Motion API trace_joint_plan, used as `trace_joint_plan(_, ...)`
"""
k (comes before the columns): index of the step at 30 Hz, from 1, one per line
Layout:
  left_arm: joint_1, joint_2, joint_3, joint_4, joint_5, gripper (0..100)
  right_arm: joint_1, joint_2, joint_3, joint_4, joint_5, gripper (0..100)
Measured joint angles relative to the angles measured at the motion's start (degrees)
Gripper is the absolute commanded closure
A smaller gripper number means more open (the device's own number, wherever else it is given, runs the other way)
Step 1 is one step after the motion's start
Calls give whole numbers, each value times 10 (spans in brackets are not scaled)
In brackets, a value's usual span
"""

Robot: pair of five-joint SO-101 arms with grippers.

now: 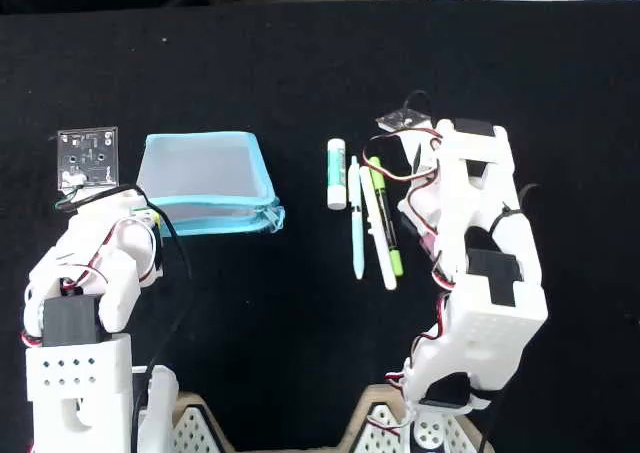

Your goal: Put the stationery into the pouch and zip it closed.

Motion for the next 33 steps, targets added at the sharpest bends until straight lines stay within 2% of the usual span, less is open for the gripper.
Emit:
trace_joint_plan(5, 0, 0, 0, 0, 0, 970, 0, 15, 0, -16, 3, 869)
trace_joint_plan(9, 0, 0, 0, 0, 0, 970, 0, 21, 0, -26, 3, 993)
trace_joint_plan(11, 0, 0, 0, 0, 0, 970, 0, 20, 0, -24, 3, 988)
trace_joint_plan(15, 0, 0, 4, 0, 0, 970, 6, -26, -26, 28, 3, 988)
trace_joint_plan(21, 0, -1, 9, 0, 0, 970, 7, -199, -46, 136, 3, 988)
trace_joint_plan(23, 0, -1, 9, 0, 0, 970, -15, -270, -46, 158, -2, 988)
trace_joint_plan(27, 0, -1, 9, 0, 0, 970, -93, -413, -33, 168, -59, 988)
trace_joint_plan(33, 0, -1, 9, 0, 0, 970, -281, -579, 13, 104, -169, 987)
